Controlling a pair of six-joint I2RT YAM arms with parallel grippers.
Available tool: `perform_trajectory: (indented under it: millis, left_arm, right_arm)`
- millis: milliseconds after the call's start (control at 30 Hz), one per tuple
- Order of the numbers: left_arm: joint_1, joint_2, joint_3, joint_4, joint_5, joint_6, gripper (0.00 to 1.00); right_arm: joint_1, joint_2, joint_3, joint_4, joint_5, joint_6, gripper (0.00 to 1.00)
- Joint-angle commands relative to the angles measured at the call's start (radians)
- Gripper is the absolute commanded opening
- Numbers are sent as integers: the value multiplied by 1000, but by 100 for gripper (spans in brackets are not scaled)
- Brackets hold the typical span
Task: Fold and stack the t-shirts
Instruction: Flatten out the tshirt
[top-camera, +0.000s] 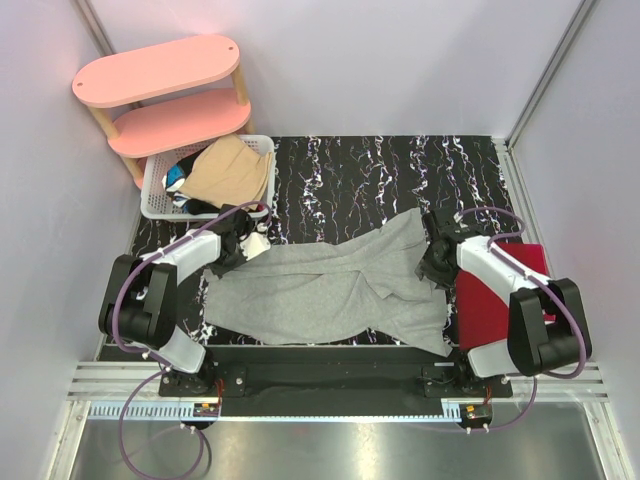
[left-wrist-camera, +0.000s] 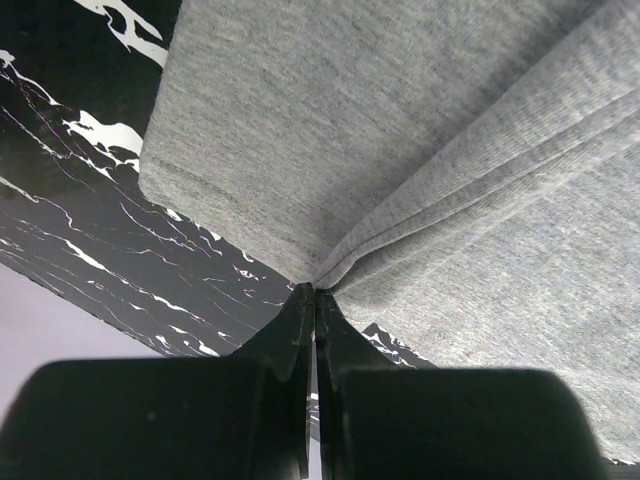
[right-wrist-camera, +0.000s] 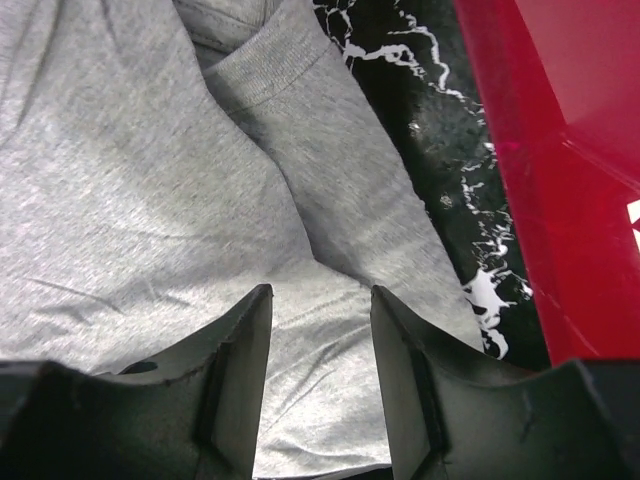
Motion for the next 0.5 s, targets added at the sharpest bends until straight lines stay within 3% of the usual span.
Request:
perform_trajectory:
  millis: [0, 300, 467]
  left_arm:
    - [1, -16, -6, 5, -3, 5, 0]
    - [0, -14, -4, -3, -11, 5, 0]
    - [0, -17, -6, -4, -19, 9, 0]
  right_arm:
    - [-4, 44, -22, 64, -51, -4, 51]
    - [-4, 110, -40, 112, -19, -23, 51]
    - [-6, 100, -31, 115, -24, -31, 40]
